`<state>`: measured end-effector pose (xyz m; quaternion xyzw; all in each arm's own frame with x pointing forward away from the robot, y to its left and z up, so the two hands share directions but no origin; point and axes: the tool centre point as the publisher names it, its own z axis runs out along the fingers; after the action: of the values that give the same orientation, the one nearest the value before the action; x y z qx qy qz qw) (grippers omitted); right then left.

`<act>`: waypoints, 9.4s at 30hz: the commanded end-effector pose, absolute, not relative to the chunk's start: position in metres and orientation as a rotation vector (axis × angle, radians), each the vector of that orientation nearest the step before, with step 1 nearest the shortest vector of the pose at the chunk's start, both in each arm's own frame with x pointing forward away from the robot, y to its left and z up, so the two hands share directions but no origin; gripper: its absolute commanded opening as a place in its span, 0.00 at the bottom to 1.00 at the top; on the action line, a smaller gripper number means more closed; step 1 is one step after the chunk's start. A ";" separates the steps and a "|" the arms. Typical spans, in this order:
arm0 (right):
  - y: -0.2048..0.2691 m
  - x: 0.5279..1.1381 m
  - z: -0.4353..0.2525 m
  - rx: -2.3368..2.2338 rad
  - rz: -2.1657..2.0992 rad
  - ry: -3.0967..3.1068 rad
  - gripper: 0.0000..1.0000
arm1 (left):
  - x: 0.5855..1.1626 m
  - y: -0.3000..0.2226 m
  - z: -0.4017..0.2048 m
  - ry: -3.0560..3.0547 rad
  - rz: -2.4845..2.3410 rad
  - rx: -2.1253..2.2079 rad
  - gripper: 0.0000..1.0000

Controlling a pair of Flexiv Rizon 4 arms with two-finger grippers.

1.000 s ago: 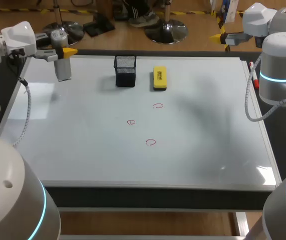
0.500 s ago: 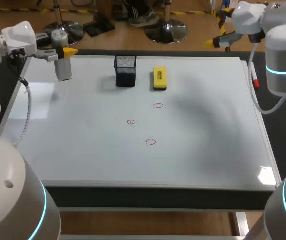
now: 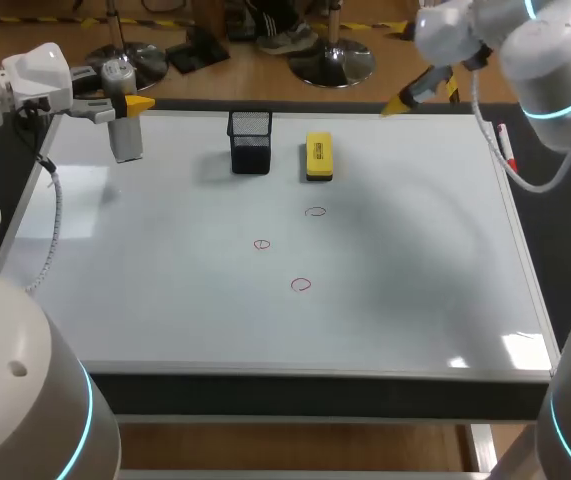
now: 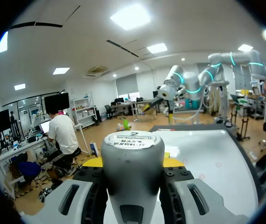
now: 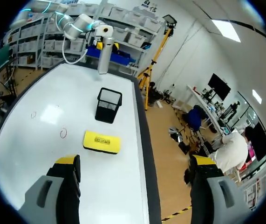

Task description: Pick up the inspection probe, press it on each red-marked spot on the whiteboard one by one, put down the probe, pick up the eraser, and wipe off all the red marks.

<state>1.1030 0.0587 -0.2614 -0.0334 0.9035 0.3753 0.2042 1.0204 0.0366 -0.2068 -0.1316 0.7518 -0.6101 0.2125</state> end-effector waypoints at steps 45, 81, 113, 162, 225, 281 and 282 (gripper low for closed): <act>0.097 1.096 -0.306 -1.520 -0.154 2.920 1.00 | 1.021 0.036 -0.207 2.085 -1.694 -0.364 0.00; 0.137 1.068 -0.407 -2.137 0.056 2.275 1.00 | 1.021 0.036 -0.207 2.085 -1.694 -0.364 0.00; 0.143 1.073 -0.425 -2.201 0.082 2.266 0.00 | 1.021 0.036 -0.207 2.085 -1.694 -0.364 0.00; -0.055 0.974 -0.357 -1.223 -0.056 2.924 0.00 | 1.021 0.036 -0.207 2.085 -1.694 -0.364 0.00; -0.092 0.923 -0.372 -1.022 -0.068 3.022 0.00 | 1.021 0.036 -0.207 2.085 -1.694 -0.364 0.00; -0.092 0.923 -0.372 -1.022 -0.068 3.022 0.00 | 0.864 -0.154 -0.248 2.275 -2.118 0.085 0.00; -0.092 0.923 -0.372 -1.022 -0.068 3.022 0.00 | 0.863 -0.155 -0.249 2.277 -2.123 0.087 0.00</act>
<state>0.9220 -0.0918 -0.3727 -0.3196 0.9471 -0.0199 -0.0230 0.8589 -0.1522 -0.2469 0.0250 0.7323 -0.6803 0.0184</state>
